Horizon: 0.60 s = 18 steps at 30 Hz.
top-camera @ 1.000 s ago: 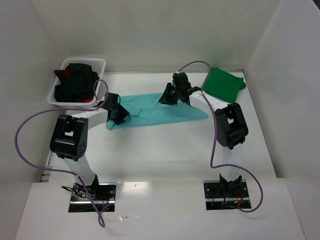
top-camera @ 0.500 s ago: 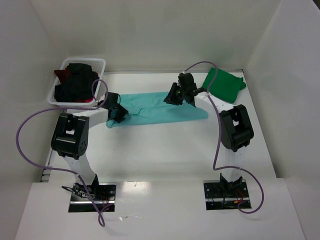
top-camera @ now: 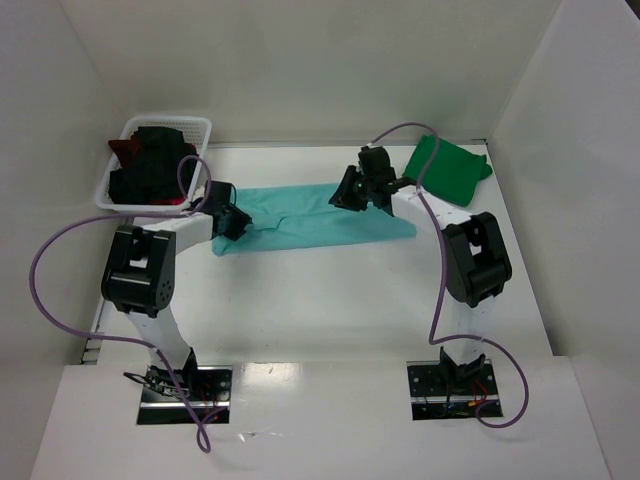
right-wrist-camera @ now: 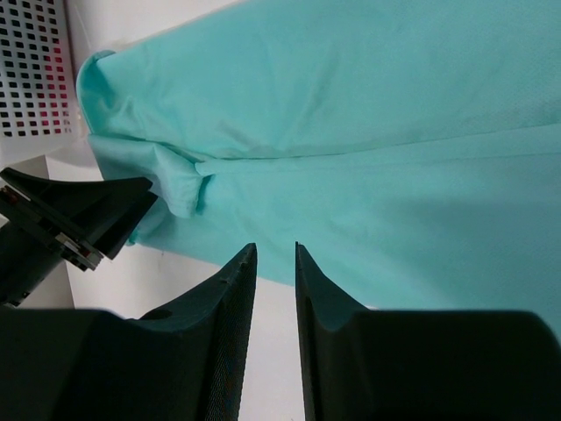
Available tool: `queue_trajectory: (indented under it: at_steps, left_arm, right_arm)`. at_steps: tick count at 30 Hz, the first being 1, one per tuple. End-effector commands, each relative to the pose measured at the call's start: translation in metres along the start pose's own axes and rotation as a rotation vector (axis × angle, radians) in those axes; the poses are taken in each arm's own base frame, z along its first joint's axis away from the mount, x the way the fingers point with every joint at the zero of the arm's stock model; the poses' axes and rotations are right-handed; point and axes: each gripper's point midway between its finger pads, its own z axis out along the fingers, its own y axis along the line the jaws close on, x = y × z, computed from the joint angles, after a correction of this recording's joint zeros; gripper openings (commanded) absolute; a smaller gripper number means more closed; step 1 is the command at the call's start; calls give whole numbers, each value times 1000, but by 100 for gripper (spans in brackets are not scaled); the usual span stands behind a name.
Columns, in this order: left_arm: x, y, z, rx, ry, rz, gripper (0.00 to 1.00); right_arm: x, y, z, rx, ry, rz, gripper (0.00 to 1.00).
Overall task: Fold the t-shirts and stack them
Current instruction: Fold the other side of the tshirt into a rectangle
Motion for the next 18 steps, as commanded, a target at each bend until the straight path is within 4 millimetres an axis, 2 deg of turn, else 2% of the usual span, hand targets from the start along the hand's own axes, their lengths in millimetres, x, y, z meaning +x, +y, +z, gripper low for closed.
queue_trajectory:
  at_steps: [1,10,14,18]
  left_arm:
    - [-7,-14,8,31,-13,-26,43]
    - [-4,-14,13,38,-3,-26,42]
    - [-7,-16,13,43,-16,-35,35]
    - [-7,-16,13,43,-16,-35,23]
  right_arm:
    - [-20,13,-16,-34,-75,-23,30]
    - [-20,10,-20,-20,-88,-23,31]
    - [-22,13,-23,-26,-94,-24,31]
    - [-18,10,-22,-20,-88,-23,31]
